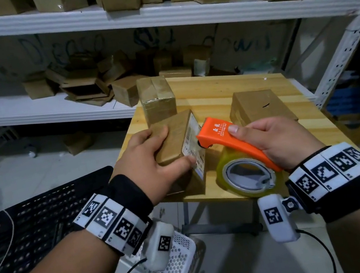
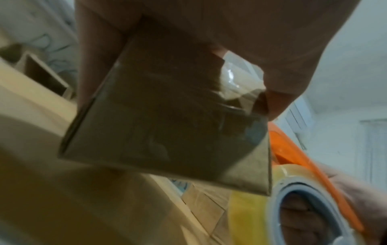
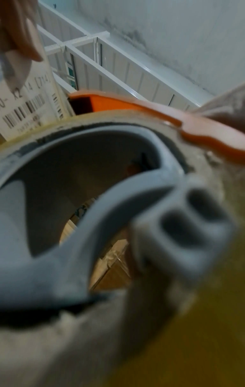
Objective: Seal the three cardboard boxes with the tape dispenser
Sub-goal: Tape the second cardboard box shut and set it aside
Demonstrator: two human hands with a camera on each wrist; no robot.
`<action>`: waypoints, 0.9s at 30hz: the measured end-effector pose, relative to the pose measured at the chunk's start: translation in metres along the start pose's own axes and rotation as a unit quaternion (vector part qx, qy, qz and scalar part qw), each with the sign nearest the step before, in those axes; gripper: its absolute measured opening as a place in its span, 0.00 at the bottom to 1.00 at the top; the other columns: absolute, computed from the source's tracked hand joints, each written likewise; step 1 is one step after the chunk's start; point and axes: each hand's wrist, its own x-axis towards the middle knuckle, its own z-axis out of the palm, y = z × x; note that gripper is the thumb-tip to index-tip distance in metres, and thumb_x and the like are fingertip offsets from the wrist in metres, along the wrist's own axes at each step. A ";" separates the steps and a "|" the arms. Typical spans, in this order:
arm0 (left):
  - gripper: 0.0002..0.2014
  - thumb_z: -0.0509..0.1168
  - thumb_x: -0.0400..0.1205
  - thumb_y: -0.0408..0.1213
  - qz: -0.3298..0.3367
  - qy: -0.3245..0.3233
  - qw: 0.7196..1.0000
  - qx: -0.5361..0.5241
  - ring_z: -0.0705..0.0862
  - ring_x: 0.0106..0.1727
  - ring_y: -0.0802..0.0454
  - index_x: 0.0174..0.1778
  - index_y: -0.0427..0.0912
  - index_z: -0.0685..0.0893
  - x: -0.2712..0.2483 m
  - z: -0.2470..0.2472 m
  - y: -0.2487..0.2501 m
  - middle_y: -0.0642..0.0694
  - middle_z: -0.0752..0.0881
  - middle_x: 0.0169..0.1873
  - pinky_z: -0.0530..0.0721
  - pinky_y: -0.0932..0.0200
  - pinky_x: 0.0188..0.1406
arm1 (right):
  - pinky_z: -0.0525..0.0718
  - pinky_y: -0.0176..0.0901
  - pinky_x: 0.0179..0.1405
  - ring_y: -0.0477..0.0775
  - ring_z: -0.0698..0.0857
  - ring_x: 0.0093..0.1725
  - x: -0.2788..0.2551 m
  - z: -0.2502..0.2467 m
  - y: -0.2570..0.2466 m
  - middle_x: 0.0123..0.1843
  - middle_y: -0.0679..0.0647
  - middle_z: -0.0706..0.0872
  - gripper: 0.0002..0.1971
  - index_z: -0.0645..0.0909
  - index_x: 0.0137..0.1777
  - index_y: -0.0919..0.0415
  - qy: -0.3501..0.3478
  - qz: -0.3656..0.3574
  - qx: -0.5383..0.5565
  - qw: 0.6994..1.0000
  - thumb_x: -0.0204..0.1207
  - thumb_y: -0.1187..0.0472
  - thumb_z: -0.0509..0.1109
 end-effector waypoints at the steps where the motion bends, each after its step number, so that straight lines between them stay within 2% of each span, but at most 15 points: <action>1: 0.55 0.60 0.57 0.82 -0.001 0.005 1.000 -0.019 0.72 0.78 0.54 0.82 0.61 0.72 0.002 0.000 -0.002 0.54 0.69 0.81 0.74 0.50 0.78 | 0.87 0.41 0.33 0.51 0.93 0.30 0.000 0.001 0.000 0.34 0.54 0.94 0.26 0.91 0.44 0.57 0.002 -0.001 0.002 1.000 0.72 0.32 0.72; 5: 0.56 0.64 0.55 0.78 0.002 0.019 0.996 -0.082 0.73 0.75 0.59 0.81 0.57 0.75 0.003 0.001 -0.005 0.55 0.72 0.77 0.70 0.62 0.75 | 0.86 0.41 0.34 0.51 0.93 0.30 0.003 0.002 0.001 0.36 0.56 0.95 0.27 0.92 0.45 0.57 0.001 -0.007 0.010 1.000 0.70 0.31 0.72; 9: 0.54 0.66 0.56 0.75 0.003 0.022 0.992 -0.122 0.74 0.73 0.59 0.81 0.55 0.76 0.003 0.002 -0.010 0.54 0.75 0.75 0.69 0.66 0.70 | 0.87 0.40 0.32 0.51 0.92 0.30 0.004 0.004 0.000 0.36 0.57 0.95 0.29 0.92 0.46 0.57 -0.007 -0.005 0.031 0.999 0.65 0.30 0.73; 13: 0.50 0.66 0.57 0.72 -0.021 0.045 0.981 -0.187 0.80 0.66 0.59 0.78 0.55 0.80 0.009 -0.004 -0.016 0.53 0.82 0.68 0.71 0.73 0.57 | 0.90 0.46 0.38 0.57 0.93 0.34 0.005 0.001 0.005 0.38 0.60 0.95 0.28 0.92 0.45 0.59 -0.005 0.001 0.029 1.000 0.68 0.32 0.74; 15: 0.49 0.67 0.58 0.70 -0.021 0.047 0.977 -0.208 0.81 0.64 0.59 0.78 0.54 0.80 0.008 -0.004 -0.017 0.53 0.82 0.67 0.75 0.71 0.58 | 0.91 0.49 0.41 0.59 0.93 0.34 0.005 0.001 0.007 0.38 0.62 0.94 0.28 0.92 0.45 0.59 -0.005 0.005 0.032 0.999 0.68 0.32 0.74; 16: 0.49 0.68 0.58 0.70 -0.020 0.048 0.974 -0.218 0.82 0.64 0.59 0.78 0.54 0.80 0.008 -0.002 -0.018 0.52 0.83 0.66 0.78 0.67 0.61 | 0.90 0.48 0.40 0.57 0.93 0.33 0.005 0.001 0.008 0.38 0.62 0.94 0.28 0.92 0.45 0.59 -0.007 0.006 0.036 0.999 0.67 0.32 0.74; 18: 0.48 0.69 0.59 0.68 -0.019 0.050 0.970 -0.238 0.83 0.65 0.56 0.78 0.53 0.80 0.006 0.001 -0.020 0.51 0.84 0.66 0.82 0.52 0.68 | 0.89 0.45 0.36 0.53 0.91 0.30 0.006 0.002 0.008 0.38 0.63 0.94 0.29 0.92 0.45 0.60 -0.013 0.009 0.047 0.999 0.65 0.32 0.75; 20: 0.48 0.70 0.59 0.68 -0.020 0.052 0.965 -0.258 0.84 0.65 0.55 0.77 0.52 0.81 0.005 0.003 -0.020 0.51 0.84 0.66 0.83 0.46 0.69 | 0.88 0.40 0.31 0.51 0.91 0.28 0.006 0.001 0.008 0.36 0.61 0.94 0.27 0.91 0.45 0.61 -0.019 0.014 0.056 0.998 0.67 0.34 0.75; 22: 0.48 0.71 0.59 0.67 -0.023 0.053 0.958 -0.279 0.84 0.65 0.54 0.77 0.52 0.81 0.004 0.004 -0.019 0.50 0.85 0.66 0.83 0.45 0.69 | 0.88 0.40 0.30 0.52 0.91 0.29 0.007 0.000 0.008 0.36 0.60 0.94 0.26 0.91 0.46 0.61 -0.024 0.018 0.063 0.998 0.68 0.35 0.75; 24: 0.48 0.72 0.59 0.66 -0.025 0.053 0.954 -0.295 0.84 0.65 0.54 0.77 0.52 0.81 0.003 0.005 -0.020 0.50 0.85 0.66 0.84 0.45 0.68 | 0.90 0.44 0.35 0.55 0.91 0.31 0.008 0.001 0.010 0.38 0.63 0.94 0.28 0.91 0.47 0.62 -0.028 0.020 0.069 0.997 0.67 0.34 0.76; 25: 0.47 0.73 0.58 0.66 -0.027 0.052 0.951 -0.303 0.85 0.65 0.54 0.77 0.53 0.81 0.003 0.005 -0.021 0.50 0.85 0.66 0.85 0.47 0.67 | 0.90 0.46 0.37 0.55 0.91 0.31 0.009 0.001 0.010 0.37 0.63 0.94 0.28 0.91 0.47 0.62 -0.029 0.021 0.072 0.997 0.66 0.34 0.76; 27: 0.46 0.74 0.59 0.63 -0.031 0.045 0.944 -0.326 0.86 0.64 0.55 0.77 0.53 0.81 0.002 0.005 -0.022 0.49 0.86 0.66 0.87 0.59 0.59 | 0.89 0.48 0.38 0.54 0.92 0.31 0.011 0.003 0.012 0.36 0.60 0.94 0.29 0.92 0.47 0.62 -0.032 0.023 0.077 0.996 0.65 0.34 0.77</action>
